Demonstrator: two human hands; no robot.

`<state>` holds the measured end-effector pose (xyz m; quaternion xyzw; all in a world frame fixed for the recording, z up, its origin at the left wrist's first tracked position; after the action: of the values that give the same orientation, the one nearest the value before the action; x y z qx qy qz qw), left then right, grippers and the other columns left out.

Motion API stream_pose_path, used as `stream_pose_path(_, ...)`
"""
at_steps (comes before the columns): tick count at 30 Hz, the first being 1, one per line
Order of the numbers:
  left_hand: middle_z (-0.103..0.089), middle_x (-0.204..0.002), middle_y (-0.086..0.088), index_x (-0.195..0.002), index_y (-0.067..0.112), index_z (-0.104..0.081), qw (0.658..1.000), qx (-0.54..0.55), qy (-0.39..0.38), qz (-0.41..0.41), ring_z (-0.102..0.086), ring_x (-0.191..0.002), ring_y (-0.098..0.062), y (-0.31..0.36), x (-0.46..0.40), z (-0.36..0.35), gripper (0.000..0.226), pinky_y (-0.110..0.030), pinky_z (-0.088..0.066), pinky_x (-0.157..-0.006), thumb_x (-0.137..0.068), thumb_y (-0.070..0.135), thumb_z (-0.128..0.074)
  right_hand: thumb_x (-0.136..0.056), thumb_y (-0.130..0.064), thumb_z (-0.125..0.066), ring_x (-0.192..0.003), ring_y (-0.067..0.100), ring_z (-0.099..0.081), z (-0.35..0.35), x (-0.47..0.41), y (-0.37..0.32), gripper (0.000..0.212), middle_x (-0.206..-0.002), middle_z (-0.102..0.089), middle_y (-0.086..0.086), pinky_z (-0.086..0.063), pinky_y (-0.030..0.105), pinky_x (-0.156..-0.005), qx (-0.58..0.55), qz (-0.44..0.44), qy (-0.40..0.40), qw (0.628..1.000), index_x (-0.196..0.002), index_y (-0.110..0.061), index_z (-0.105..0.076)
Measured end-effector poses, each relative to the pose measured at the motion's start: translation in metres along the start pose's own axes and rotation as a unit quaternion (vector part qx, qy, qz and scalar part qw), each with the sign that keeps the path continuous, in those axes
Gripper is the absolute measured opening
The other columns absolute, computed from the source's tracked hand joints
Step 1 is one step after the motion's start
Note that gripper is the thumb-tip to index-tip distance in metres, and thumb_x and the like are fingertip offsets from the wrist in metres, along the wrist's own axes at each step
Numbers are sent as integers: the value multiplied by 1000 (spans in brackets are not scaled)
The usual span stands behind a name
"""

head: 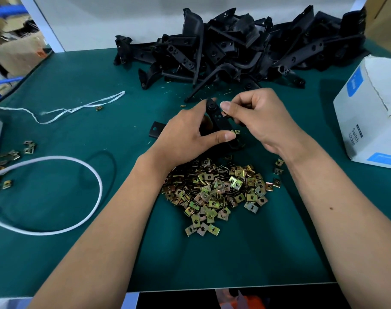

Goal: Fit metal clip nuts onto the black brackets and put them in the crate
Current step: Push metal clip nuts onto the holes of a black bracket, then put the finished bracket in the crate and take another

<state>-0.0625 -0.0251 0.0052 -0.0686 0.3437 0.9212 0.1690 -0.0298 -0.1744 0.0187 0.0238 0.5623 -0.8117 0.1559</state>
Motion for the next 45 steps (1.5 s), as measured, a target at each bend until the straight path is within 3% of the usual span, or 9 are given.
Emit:
stream_pose_path(17, -68, -99, 6, -128, 24, -50, 1000, -7, -11, 20, -65, -86, -15, -1, 1, -2, 82, -48, -55, -81, -74, 84, -52, -97, -30, -70, -56, 1, -51, -9, 3, -12, 28, -59, -61, -9, -43, 20, -57, 80, 34, 11, 996, -74, -15, -75)
stream_pose_path(20, -68, -95, 2, -121, 18, -51, 1000, -10, -11, 25, -64, -81, -17, -2, 2, 0, 84, -49, -55, -76, -73, 87, -51, -102, -31, -63, -43, 2, -51, -12, 9, -21, 45, -46, -53, -8, -33, 13, -43, 138, 48, 28, 989, -62, -10, -62)
stream_pose_path(23, -66, -88, -1, -112, 11, -50, 999, -25, -3, 22, -63, -74, -21, -4, 3, 5, 86, -48, -52, -66, -70, 86, -45, -106, -34, -56, -49, 5, -66, -19, 15, -32, 54, -39, -49, -19, -33, 13, -42, 147, 37, 35, 988, -53, -21, -48)
stream_pose_path(26, -60, -83, 2, -112, 10, -49, 995, -99, 13, 22, -61, -76, -27, 2, 2, 6, 91, -40, -43, -63, -65, 87, -37, -107, -36, -54, -61, 12, -71, -14, 25, -35, 49, -47, -56, -14, -46, 24, -52, 143, 18, 14, 990, -61, -17, -59)
stream_pose_path(29, -48, -73, 1, -101, 12, -45, 979, -200, 29, 38, -49, -64, -28, 24, -3, 8, 84, -39, -40, -59, -64, 86, -34, -108, -34, -51, -67, 22, -67, 3, 41, -31, 45, -68, -69, 6, -51, 40, -64, 138, -13, -11, 990, -81, -3, -70)
stream_pose_path(32, -52, -73, -13, -91, 13, -39, 975, -205, 70, 41, -52, -63, -34, 74, -22, 3, 70, -48, -50, -60, -76, 81, -50, -104, -20, -55, -79, 23, -66, 59, 69, -30, 26, -85, -73, 8, -53, 38, -72, 148, -2, 97, 984, -95, -4, -74)
stream_pose_path(36, -58, -82, -22, -94, 10, -42, 977, -186, 104, -33, -57, -72, -41, 181, -45, -35, 78, -48, -50, -62, -79, 86, -40, -87, -12, -74, -78, 12, -67, 155, 136, -25, 9, -81, -74, -2, -54, 31, -75, 167, 1, 213, 963, -96, -12, -76)
stream_pose_path(39, -62, -99, -26, -99, 12, -40, 981, -153, 60, -105, -60, -89, -47, 269, -44, -100, 58, -41, -34, -67, -94, 69, -48, -82, -30, -81, -68, 13, -63, 234, 200, -17, 18, -71, -69, -3, -51, 30, -67, 219, -15, 336, 916, -82, -15, -71)
stream_pose_path(45, -67, -109, -13, -102, 19, -36, 973, -44, -81, -210, -65, -102, -39, 416, -1, -245, 39, -37, -32, -70, -101, 55, -53, -93, -17, -76, -83, 29, -68, 352, 355, 41, 17, -86, -69, 13, -58, 52, -70, 167, -57, 456, 872, -94, -3, -66)
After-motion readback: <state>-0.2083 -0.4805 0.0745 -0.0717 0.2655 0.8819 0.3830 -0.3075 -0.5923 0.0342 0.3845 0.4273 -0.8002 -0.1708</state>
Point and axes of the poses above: each hand's wrist, its own x-axis away from the middle knuckle, its own z-axis out of the back of the hand, y = z × x, the point moved 8 cm from there along -x, towards the middle knuckle
